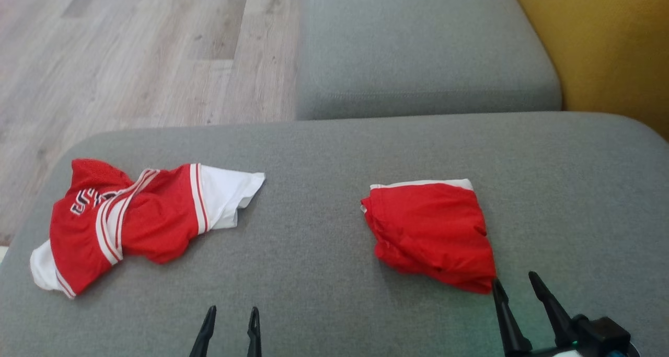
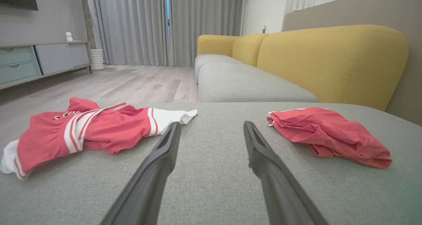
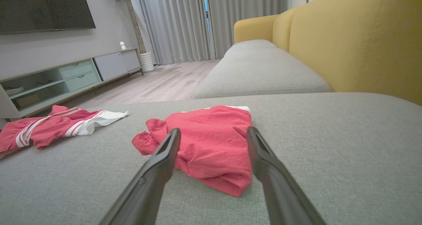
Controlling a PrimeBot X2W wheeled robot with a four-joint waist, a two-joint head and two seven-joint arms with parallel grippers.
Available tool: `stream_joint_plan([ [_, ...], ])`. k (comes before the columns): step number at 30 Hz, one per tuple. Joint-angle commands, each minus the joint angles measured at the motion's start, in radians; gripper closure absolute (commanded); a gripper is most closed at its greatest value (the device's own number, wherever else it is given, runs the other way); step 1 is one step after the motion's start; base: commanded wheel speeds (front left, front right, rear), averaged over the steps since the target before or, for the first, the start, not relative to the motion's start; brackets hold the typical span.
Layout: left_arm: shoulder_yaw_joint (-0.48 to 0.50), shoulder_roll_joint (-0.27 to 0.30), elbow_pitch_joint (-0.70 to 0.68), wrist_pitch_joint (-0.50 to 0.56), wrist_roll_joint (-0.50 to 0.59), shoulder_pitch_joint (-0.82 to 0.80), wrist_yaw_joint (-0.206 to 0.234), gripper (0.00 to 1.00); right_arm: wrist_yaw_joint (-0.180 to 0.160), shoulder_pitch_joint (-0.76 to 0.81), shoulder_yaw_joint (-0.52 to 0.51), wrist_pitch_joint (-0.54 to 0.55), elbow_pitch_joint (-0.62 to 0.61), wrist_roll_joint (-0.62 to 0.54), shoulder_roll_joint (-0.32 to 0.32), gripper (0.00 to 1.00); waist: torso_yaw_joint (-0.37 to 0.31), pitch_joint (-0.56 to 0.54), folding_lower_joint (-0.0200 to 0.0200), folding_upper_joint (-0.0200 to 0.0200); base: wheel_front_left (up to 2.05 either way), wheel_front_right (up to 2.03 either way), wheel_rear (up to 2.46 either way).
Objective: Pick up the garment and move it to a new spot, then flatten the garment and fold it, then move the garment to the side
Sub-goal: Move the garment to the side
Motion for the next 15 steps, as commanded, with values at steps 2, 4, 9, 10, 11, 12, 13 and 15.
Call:
stream_joint_plan([
  [2,0.020,-0.007,-0.028,-0.007,0.008,-0.062,0.000,0.00,-0.001,-0.054,0.020,-0.011,-0.022,0.010,-0.025,0.00,0.007,0.018,0.0000,0.0000,0.00,0.00,0.00],
  [4,0.014,-0.007,-0.028,-0.007,0.007,-0.066,0.000,0.00,-0.001,-0.070,0.021,-0.011,-0.012,0.013,-0.030,0.00,0.011,0.038,0.0000,0.0000,0.00,0.00,0.00],
  [9,-0.002,-0.007,-0.027,-0.007,0.002,-0.082,0.002,0.00,-0.001,-0.132,0.017,-0.011,0.035,0.016,-0.039,0.00,0.020,0.089,0.0000,0.0000,0.00,0.00,0.00],
  [10,-0.006,-0.007,-0.026,-0.007,0.001,-0.087,0.002,0.00,-0.001,-0.147,0.011,-0.011,0.053,0.019,-0.038,0.00,0.022,0.100,0.0000,0.0000,0.00,0.00,0.00],
  [11,-0.009,-0.007,-0.027,-0.007,0.000,-0.093,0.002,0.00,-0.001,-0.164,0.004,-0.011,0.071,0.023,-0.038,0.00,0.024,0.112,0.0000,0.0000,0.00,0.00,0.00],
  [12,-0.012,-0.007,-0.026,-0.007,-0.001,-0.099,0.002,0.00,-0.001,-0.183,-0.002,-0.011,0.094,0.025,-0.039,0.00,0.026,0.122,0.0000,0.0000,0.00,0.00,0.00],
  [13,-0.016,-0.007,-0.027,-0.007,-0.002,-0.105,0.003,0.00,-0.001,-0.203,-0.009,-0.009,0.119,0.025,-0.041,0.00,0.028,0.134,0.0000,0.0000,0.00,0.00,0.00],
  [15,-0.024,-0.007,-0.027,-0.007,-0.003,-0.118,0.002,0.00,-0.001,-0.252,-0.027,0.004,0.167,0.025,-0.041,0.00,0.031,0.156,0.0000,0.0000,0.00,0.00,0.00],
])
